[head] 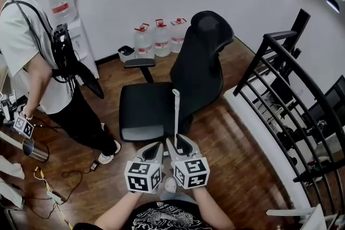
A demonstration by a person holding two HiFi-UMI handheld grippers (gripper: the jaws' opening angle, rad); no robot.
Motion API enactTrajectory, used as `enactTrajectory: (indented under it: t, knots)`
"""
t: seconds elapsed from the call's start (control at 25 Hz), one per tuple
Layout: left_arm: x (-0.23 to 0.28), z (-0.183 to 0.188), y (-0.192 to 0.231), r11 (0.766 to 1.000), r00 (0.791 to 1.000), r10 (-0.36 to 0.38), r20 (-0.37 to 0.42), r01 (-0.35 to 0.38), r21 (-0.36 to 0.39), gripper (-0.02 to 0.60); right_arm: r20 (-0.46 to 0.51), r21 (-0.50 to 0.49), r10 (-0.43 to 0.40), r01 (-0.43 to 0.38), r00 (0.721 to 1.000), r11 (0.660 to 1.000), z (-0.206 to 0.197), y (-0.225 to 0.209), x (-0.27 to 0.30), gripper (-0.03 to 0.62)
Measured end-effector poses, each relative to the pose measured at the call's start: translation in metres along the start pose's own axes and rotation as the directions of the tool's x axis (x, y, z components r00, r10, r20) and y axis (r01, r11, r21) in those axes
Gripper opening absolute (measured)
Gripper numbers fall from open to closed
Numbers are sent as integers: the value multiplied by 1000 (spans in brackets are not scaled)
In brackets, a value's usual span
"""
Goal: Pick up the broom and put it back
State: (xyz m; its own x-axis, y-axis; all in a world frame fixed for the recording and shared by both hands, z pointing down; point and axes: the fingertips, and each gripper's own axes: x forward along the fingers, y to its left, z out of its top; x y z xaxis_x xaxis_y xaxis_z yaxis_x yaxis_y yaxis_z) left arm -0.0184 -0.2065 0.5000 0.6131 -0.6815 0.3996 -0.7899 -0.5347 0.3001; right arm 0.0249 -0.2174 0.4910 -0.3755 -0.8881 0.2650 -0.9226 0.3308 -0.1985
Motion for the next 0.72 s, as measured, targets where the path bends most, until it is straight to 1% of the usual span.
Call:
enactTrajectory:
  t: [0.28,0.48,0.72]
  knots:
    - [37,16,14,999,999,42,-2,-42,-4,5,-37,-9,23,-24,999,1000,4,-45,52,144]
    - [61,19,17,997,997,71,5,-71,-11,6,-64,-19,34,-35,997,999,-6,-79,85,198]
    - [79,36,27,995,995,102,-3,-102,-13,6,-110,-30,10,-14,994,999,-9,-116,130,204]
